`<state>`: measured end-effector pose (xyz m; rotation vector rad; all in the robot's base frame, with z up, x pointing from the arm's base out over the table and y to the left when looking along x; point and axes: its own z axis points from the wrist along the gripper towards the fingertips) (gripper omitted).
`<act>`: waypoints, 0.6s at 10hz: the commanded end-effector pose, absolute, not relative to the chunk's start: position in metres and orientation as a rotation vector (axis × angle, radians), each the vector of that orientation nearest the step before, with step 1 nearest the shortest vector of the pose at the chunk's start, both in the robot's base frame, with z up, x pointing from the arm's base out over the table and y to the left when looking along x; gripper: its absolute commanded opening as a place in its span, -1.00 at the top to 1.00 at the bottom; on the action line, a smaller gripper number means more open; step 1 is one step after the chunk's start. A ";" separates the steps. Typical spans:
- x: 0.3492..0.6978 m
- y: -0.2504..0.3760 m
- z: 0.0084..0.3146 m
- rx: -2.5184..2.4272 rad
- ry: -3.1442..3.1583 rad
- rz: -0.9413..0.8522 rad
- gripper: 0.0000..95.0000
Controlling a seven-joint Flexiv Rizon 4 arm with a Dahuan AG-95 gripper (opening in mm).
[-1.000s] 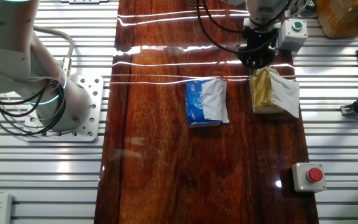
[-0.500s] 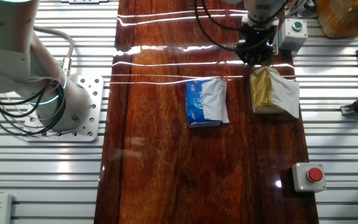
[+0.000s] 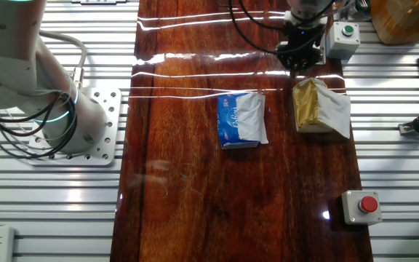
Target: Push the soccer ball into the goal
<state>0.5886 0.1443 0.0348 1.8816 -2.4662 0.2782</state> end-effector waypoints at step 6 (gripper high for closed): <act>0.601 0.162 0.038 1.872 -2.486 0.277 1.00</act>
